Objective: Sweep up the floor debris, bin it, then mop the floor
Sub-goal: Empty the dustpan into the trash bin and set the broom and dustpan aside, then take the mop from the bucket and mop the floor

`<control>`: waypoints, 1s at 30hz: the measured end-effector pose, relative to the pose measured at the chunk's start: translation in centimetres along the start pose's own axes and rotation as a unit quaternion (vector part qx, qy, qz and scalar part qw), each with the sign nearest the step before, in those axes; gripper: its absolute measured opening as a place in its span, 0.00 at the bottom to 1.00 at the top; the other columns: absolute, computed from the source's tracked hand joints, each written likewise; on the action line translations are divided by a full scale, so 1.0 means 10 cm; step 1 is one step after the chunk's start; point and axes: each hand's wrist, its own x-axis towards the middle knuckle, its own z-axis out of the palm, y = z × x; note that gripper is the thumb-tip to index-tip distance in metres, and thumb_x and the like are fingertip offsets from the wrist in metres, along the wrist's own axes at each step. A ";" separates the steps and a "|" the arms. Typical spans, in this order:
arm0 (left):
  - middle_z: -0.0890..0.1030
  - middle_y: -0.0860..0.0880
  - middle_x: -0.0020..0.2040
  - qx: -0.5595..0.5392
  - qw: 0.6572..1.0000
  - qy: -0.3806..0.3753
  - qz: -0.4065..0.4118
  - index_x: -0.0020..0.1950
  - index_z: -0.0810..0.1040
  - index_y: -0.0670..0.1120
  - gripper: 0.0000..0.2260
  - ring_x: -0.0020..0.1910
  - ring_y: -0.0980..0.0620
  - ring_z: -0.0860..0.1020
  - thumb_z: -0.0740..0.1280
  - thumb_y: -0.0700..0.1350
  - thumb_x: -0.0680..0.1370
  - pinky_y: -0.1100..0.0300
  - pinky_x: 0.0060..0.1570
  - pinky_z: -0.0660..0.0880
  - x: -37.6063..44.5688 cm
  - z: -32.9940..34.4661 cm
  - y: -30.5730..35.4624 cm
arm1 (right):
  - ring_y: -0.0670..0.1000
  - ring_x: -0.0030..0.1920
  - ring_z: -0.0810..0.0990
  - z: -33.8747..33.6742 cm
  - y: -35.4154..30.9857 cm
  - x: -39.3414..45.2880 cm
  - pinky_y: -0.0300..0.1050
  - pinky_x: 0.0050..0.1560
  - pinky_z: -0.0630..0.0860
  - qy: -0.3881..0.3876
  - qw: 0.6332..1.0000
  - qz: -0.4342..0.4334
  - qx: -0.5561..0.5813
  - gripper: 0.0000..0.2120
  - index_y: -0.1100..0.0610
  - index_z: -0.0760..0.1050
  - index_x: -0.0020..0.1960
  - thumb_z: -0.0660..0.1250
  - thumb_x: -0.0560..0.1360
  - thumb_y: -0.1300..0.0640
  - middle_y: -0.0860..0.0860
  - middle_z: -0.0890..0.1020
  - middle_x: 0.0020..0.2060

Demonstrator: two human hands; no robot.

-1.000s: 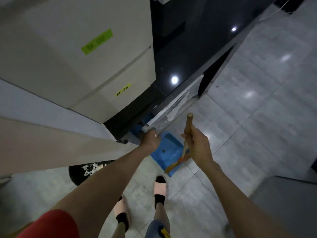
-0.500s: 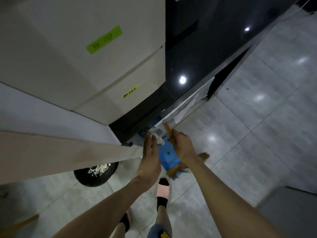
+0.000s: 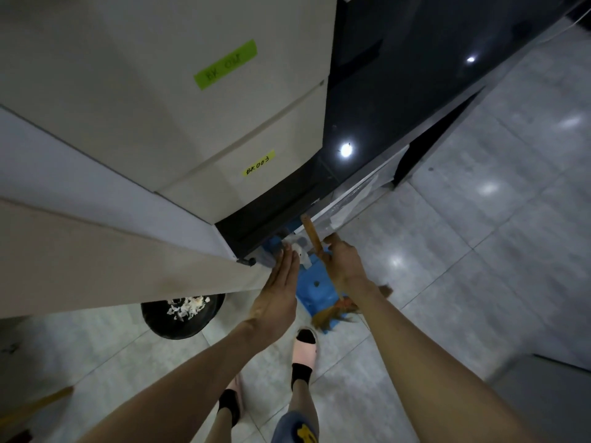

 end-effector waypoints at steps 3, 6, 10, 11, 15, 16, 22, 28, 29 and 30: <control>0.44 0.24 0.73 0.002 1.000 0.009 0.015 0.53 0.32 0.15 0.34 0.72 0.23 0.41 0.47 0.45 0.82 0.39 0.74 0.47 -0.05 -0.01 -0.01 | 0.57 0.56 0.78 0.02 0.04 -0.09 0.43 0.51 0.73 0.008 1.000 0.012 -0.027 0.18 0.59 0.67 0.68 0.63 0.79 0.60 0.60 0.78 0.59; 0.45 0.26 0.74 0.013 0.999 0.040 0.009 0.68 0.44 0.21 0.28 0.73 0.26 0.42 0.48 0.44 0.82 0.39 0.75 0.43 -0.15 -0.06 -0.07 | 0.54 0.47 0.79 0.06 0.06 -0.25 0.43 0.44 0.74 0.029 0.999 0.031 -0.026 0.13 0.58 0.69 0.64 0.62 0.80 0.61 0.58 0.80 0.52; 0.44 0.27 0.74 -0.048 0.998 0.020 0.019 0.69 0.61 0.25 0.21 0.74 0.29 0.41 0.50 0.40 0.81 0.40 0.75 0.39 -0.29 -0.10 -0.16 | 0.53 0.43 0.79 0.12 0.05 -0.52 0.50 0.44 0.80 0.037 0.997 0.050 -0.038 0.08 0.57 0.70 0.58 0.60 0.80 0.61 0.55 0.79 0.48; 0.45 0.26 0.74 -0.058 0.998 0.016 0.024 0.67 0.64 0.25 0.21 0.74 0.29 0.42 0.51 0.40 0.81 0.40 0.75 0.40 -0.34 -0.09 -0.19 | 0.54 0.44 0.79 0.13 0.03 -0.59 0.50 0.43 0.79 0.036 0.997 0.047 -0.048 0.08 0.57 0.70 0.58 0.60 0.79 0.61 0.56 0.79 0.49; 0.45 0.33 0.77 -0.209 0.977 0.021 0.036 0.71 0.60 0.29 0.21 0.77 0.36 0.43 0.52 0.38 0.81 0.45 0.77 0.44 -0.62 0.01 -0.27 | 0.55 0.51 0.80 0.22 -0.12 -0.89 0.48 0.47 0.77 0.032 0.997 0.020 -0.068 0.14 0.58 0.70 0.66 0.59 0.80 0.61 0.57 0.79 0.55; 0.46 0.38 0.78 -0.301 0.952 0.053 0.013 0.75 0.56 0.33 0.22 0.78 0.40 0.45 0.52 0.37 0.81 0.49 0.77 0.46 -0.73 0.02 -0.31 | 0.56 0.53 0.79 0.25 -0.18 -0.99 0.48 0.49 0.77 0.033 0.997 0.010 -0.073 0.16 0.59 0.69 0.67 0.59 0.80 0.61 0.57 0.79 0.56; 0.57 0.42 0.78 -0.409 0.902 0.139 0.011 0.76 0.59 0.37 0.27 0.77 0.46 0.57 0.59 0.32 0.77 0.60 0.74 0.47 -1.47 0.29 -0.63 | 0.57 0.59 0.78 0.54 -0.72 -1.52 0.48 0.57 0.76 0.041 0.992 -0.018 -0.114 0.16 0.59 0.72 0.66 0.59 0.79 0.61 0.58 0.79 0.60; 0.61 0.43 0.77 -0.432 0.885 0.165 -0.048 0.76 0.61 0.41 0.27 0.76 0.46 0.59 0.59 0.34 0.76 0.61 0.73 0.45 -2.38 0.88 -1.35 | 0.59 0.61 0.76 1.24 -1.50 -1.95 0.53 0.57 0.76 0.065 0.990 -0.043 -0.115 0.14 0.58 0.72 0.64 0.60 0.79 0.60 0.58 0.78 0.62; 0.62 0.42 0.76 -0.429 0.885 0.171 -0.062 0.75 0.62 0.41 0.26 0.76 0.45 0.60 0.61 0.34 0.76 0.58 0.72 0.43 -2.56 0.99 -1.51 | 0.59 0.61 0.76 1.40 -1.67 -2.01 0.53 0.57 0.76 0.065 0.991 -0.052 -0.109 0.14 0.58 0.72 0.64 0.60 0.79 0.60 0.58 0.78 0.62; 0.61 0.43 0.77 -0.429 0.884 0.167 -0.082 0.75 0.63 0.41 0.26 0.76 0.45 0.59 0.61 0.35 0.76 0.57 0.72 0.43 -2.74 1.10 -1.65 | 0.60 0.61 0.76 1.56 -1.84 -2.07 0.53 0.58 0.76 0.063 0.991 -0.063 -0.102 0.15 0.58 0.72 0.65 0.60 0.79 0.60 0.58 0.78 0.62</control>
